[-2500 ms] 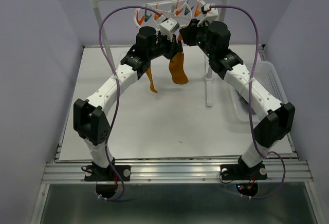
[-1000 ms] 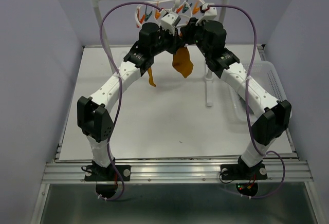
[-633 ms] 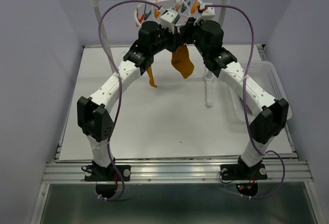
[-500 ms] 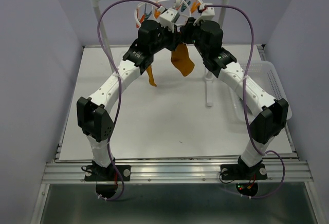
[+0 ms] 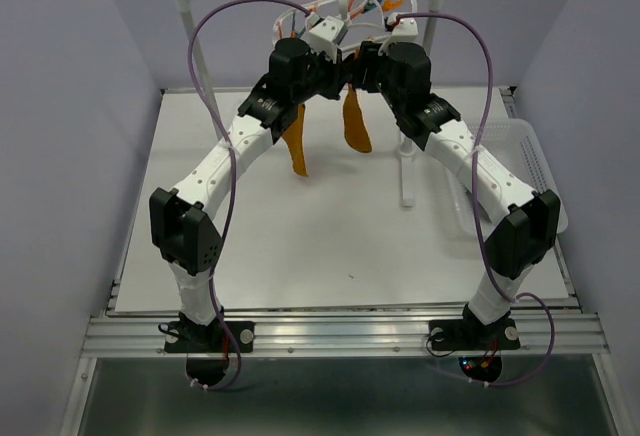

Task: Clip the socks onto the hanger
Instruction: Clamp the sock onto the hanger.

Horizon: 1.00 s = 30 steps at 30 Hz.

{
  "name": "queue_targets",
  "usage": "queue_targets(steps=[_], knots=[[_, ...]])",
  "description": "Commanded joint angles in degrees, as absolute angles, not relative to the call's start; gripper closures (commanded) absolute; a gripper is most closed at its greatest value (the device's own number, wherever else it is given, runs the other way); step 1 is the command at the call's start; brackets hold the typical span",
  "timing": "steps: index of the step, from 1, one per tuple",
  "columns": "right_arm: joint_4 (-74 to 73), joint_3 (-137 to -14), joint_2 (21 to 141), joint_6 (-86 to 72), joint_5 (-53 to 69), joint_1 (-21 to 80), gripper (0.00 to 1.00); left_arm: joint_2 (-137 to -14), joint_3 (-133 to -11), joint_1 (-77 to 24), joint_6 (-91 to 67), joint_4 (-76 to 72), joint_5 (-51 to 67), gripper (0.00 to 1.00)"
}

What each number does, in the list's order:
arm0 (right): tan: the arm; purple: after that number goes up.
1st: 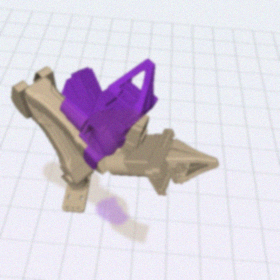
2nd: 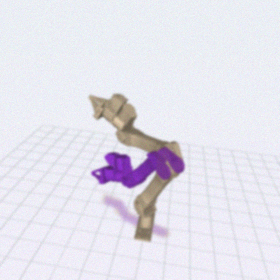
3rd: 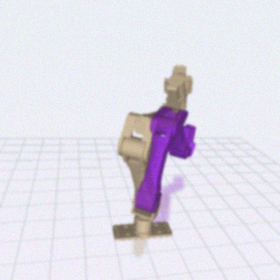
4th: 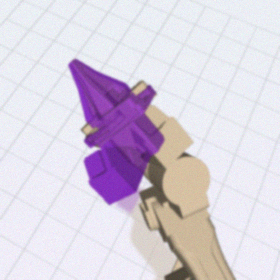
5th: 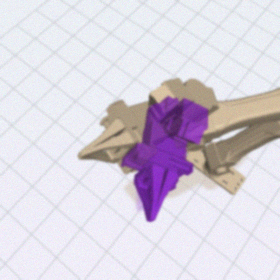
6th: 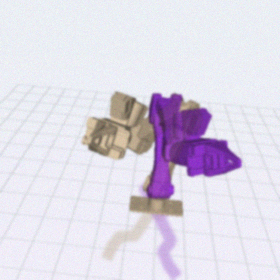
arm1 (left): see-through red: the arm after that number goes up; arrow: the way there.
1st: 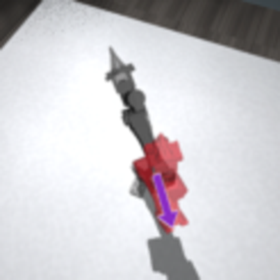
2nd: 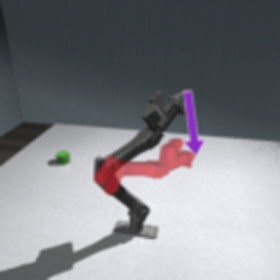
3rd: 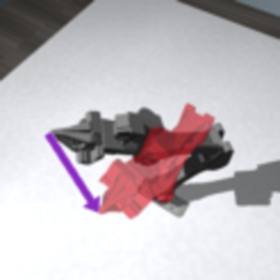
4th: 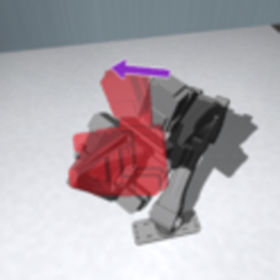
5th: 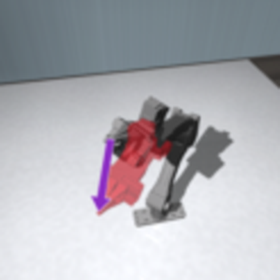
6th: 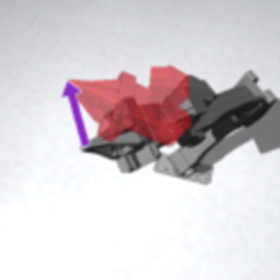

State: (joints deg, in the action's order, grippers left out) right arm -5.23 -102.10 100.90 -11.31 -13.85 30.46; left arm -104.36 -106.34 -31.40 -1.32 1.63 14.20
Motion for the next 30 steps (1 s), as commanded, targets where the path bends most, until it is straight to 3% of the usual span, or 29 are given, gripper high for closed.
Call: queue_targets(steps=[1,11,15,16,19,22,27,30], knots=[[-11.2,-101.2,101.1,-11.4,-13.0,30.5,0.39,-103.4,-109.0,-31.6,-0.7,-2.0,14.7,1.0],[-10.6,-100.6,98.8,-12.8,-7.7,30.5,0.18,-102.3,-106.2,-31.8,-1.4,-1.6,14.1,1.0],[-10.5,-98.9,97.2,-11.7,-3.0,30.5,0.03,-100.7,-104.3,-31.8,-2.1,-1.5,12.5,0.91],[-10.4,-98.4,96.2,-11.2,-0.8,30.5,0.0,-100.3,-103.9,-31.8,-2.7,-1.5,12.0,0.82],[-10.2,-95.5,93.9,-8.8,5.2,30.5,0.0,-98.1,-101.1,-31.7,-3.4,-1.6,9.4,0.7],[-10.0,-92.2,91.8,-6.0,9.7,30.5,0.0,-95.5,-99.0,-31.8,-4.0,-2.5,7.4,0.66],[-8.2,-85.4,85.4,-2.0,13.9,30.5,0.0,-92.1,-95.7,-31.8,-5.2,-3.3,4.4,0.5],[-7.6,-82.2,82.1,-1.8,14.0,30.5,0.0,-90.1,-93.9,-31.7,-5.6,-3.8,4.1,0.49]])
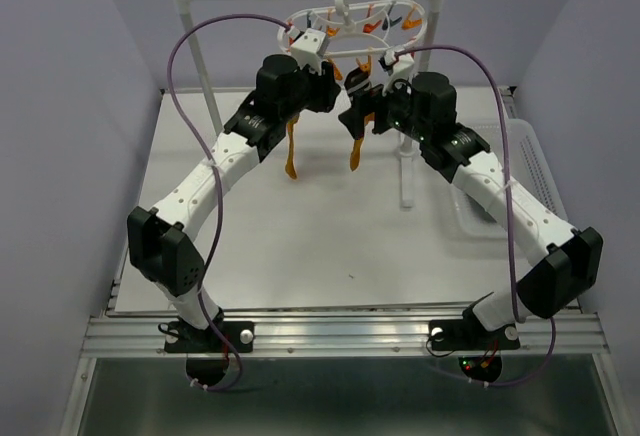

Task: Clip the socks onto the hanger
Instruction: Clamp the sock onto the hanger, then rotate the hanger at the clothesline.

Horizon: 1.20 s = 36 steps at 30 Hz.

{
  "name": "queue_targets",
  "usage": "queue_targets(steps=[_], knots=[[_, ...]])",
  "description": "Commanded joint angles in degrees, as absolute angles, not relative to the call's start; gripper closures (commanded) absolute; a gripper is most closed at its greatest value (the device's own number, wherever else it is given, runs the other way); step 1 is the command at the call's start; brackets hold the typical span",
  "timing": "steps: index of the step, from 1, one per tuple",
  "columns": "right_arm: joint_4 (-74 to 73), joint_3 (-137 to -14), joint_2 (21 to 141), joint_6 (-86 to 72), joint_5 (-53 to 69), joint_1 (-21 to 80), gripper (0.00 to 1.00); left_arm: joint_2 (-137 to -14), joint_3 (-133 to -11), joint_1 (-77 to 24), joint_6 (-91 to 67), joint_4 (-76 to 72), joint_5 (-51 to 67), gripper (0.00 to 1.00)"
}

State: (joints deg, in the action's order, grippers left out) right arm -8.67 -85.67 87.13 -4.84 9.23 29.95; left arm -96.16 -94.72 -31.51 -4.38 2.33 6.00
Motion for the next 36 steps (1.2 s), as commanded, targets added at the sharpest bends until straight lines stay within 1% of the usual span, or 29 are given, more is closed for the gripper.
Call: queue_targets(steps=[1,3,4,5,6,11,17,21,24,25,27,28,29,30,31,32,36], knots=[[-7.6,-81.3,81.4,-1.8,13.4,30.5,0.0,-89.6,-93.4,-31.8,-5.6,-3.9,4.3,0.48],[-7.6,-79.5,80.0,-2.3,11.0,30.5,0.0,-88.3,-91.5,-31.7,-5.6,-4.1,4.9,0.42],[-7.7,-78.7,78.8,-2.5,7.1,30.5,0.0,-86.8,-90.8,-31.7,-5.7,-4.4,5.1,0.3],[-8.0,-77.2,78.3,-2.4,5.0,30.5,0.0,-86.0,-88.8,-31.8,-6.0,-5.3,5.1,0.23],[-8.0,-76.3,77.5,-2.4,1.5,30.0,0.0,-84.3,-86.5,-31.8,-6.5,-5.8,5.1,0.01],[-8.2,-77.1,76.3,-3.0,-2.2,27.8,0.0,-80.5,-82.2,-31.7,-7.1,-7.7,4.7,0.01],[-8.8,-72.9,72.2,-0.7,-6.1,24.7,0.0,-77.6,-80.2,-31.8,-7.6,-8.5,3.2,0.01],[-8.7,-72.2,70.5,-3.9,-10.1,21.3,0.0,-80.1,-82.4,-31.7,-7.2,-9.6,2.6,0.01],[-8.7,-72.3,70.8,-7.3,-14.9,19.6,0.0,-83.7,-85.0,-31.6,-9.9,-10.7,-2.0,0.01],[-8.7,-72.3,70.9,-7.6,-16.5,19.1,0.0,-84.5,-85.9,-31.6,-10.3,-10.5,-3.0,0.02],[-8.5,-72.2,71.1,-8.2,-17.7,19.1,0.0,-85.9,-88.2,-31.2,-11.2,-10.1,-6.2,0.07],[-8.6,-72.3,71.2,-8.2,-17.7,19.1,0.0,-86.9,-88.8,-30.6,-12.6,-9.8,-7.7,0.21],[-8.4,-72.3,71.2,-8.1,-17.6,19.1,0.0,-87.1,-89.5,-30.2,-13.7,-9.8,-9.2,0.31],[-8.1,-72.3,71.2,-8.0,-17.4,19.1,0.0,-87.1,-89.5,-29.7,-14.8,-9.8,-11.7,0.37],[-8.1,-72.3,71.1,-7.8,-16.5,19.1,0.0,-86.9,-89.4,-28.3,-16.0,-10.3,-12.4,0.47],[-7.7,-72.2,70.8,-7.6,-15.9,19.1,0.0,-86.7,-88.4,-27.4,-18.3,-11.0,-12.7,0.49],[-5.5,-70.8,69.9,-6.3,-11.8,19.1,0.0,-86.4,-87.9,-22.1,-22.9,-13.1,-9.4,0.5]])
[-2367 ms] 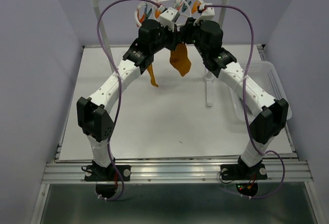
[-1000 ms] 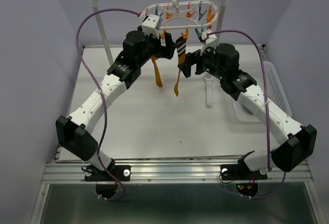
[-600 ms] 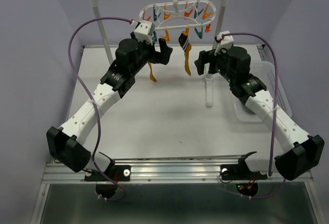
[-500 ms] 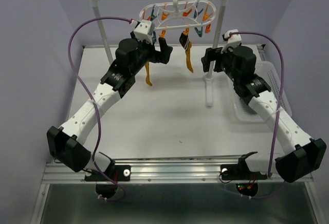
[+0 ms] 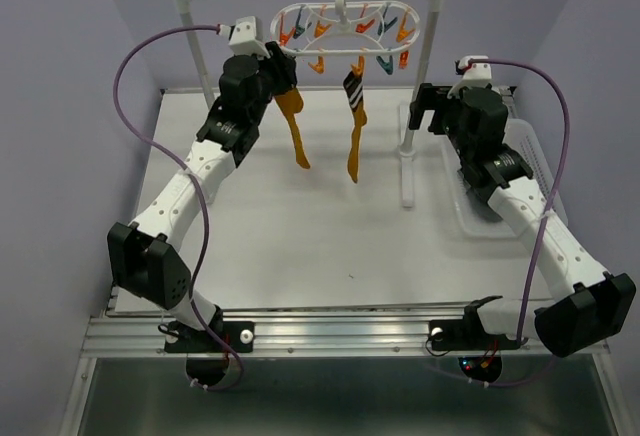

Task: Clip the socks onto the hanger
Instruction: Rotate the hanger at the clothesline.

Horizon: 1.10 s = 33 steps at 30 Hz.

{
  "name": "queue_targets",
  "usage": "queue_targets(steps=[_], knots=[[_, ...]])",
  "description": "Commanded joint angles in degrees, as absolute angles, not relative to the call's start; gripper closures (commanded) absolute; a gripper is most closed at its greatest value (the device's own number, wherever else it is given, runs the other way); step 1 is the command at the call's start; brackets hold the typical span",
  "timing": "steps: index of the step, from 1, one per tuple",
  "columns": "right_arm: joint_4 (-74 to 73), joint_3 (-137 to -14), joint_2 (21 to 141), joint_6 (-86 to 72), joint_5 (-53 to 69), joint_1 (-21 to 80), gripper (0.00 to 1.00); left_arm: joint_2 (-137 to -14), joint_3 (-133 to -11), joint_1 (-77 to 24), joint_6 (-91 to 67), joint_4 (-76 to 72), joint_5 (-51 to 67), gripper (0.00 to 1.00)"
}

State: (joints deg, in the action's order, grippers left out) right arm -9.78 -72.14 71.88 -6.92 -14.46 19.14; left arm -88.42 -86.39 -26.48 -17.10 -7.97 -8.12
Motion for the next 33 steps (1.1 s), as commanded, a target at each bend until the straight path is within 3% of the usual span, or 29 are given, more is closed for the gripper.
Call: queue_targets(steps=[1,15,24,28,33], knots=[[-4.9,-70.6,69.8,-6.1,-10.9,19.1,0.0,-86.7,-88.2,-21.1,-23.5,-13.2,-8.4,0.5],[5.8,-64.7,69.0,-2.7,9.4,19.1,0.04,-101.9,-110.4,-17.3,-20.0,-6.7,-6.5,0.57],[13.3,-65.6,68.5,1.3,11.1,19.1,0.08,-101.4,-111.5,-16.9,-18.9,-6.0,-6.4,0.56],[10.8,-67.6,68.4,1.2,5.0,19.1,0.06,-98.9,-110.5,-16.9,-18.3,-5.6,-5.4,0.5],[9.5,-70.4,70.4,0.2,-8.0,19.1,0.0,-91.4,-102.5,-17.0,-19.2,-8.2,-1.4,0.26]])
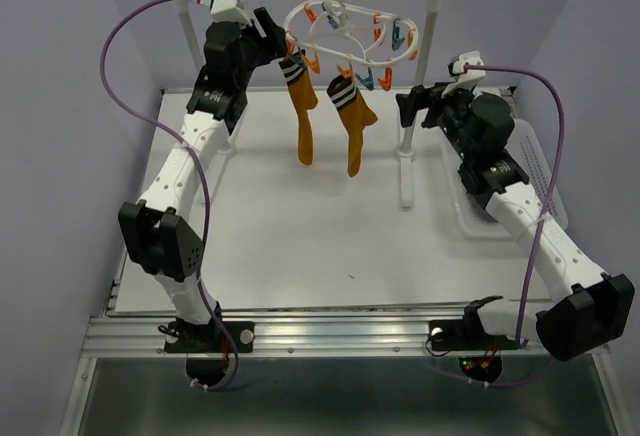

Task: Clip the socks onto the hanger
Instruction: Rotate the hanger at the clothesline.

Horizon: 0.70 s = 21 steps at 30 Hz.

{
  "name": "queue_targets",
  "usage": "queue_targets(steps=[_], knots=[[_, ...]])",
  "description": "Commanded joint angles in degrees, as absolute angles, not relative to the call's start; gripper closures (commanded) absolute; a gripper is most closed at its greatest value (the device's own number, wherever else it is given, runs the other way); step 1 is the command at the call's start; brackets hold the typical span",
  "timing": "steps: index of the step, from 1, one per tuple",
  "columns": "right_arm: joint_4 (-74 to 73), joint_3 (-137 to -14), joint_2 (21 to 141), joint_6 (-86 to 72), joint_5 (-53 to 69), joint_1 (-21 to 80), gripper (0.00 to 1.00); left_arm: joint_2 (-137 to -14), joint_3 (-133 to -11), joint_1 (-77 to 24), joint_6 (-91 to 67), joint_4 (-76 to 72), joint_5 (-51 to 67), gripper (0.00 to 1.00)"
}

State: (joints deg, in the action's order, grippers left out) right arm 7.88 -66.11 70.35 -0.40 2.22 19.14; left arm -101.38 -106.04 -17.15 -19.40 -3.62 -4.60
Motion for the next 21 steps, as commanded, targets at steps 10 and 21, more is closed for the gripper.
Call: queue_targets(steps=[10,21], knots=[[8.9,-76.8,75.4,0.4,-17.1,19.1,0.0,-78.6,-85.5,-18.3,-22.8,-14.1,3.6,0.01],[16.3,-79.9,82.7,5.4,6.6,19.1,0.0,-73.5,-77.9,-20.3,-21.2,-15.4,4.3,0.01]])
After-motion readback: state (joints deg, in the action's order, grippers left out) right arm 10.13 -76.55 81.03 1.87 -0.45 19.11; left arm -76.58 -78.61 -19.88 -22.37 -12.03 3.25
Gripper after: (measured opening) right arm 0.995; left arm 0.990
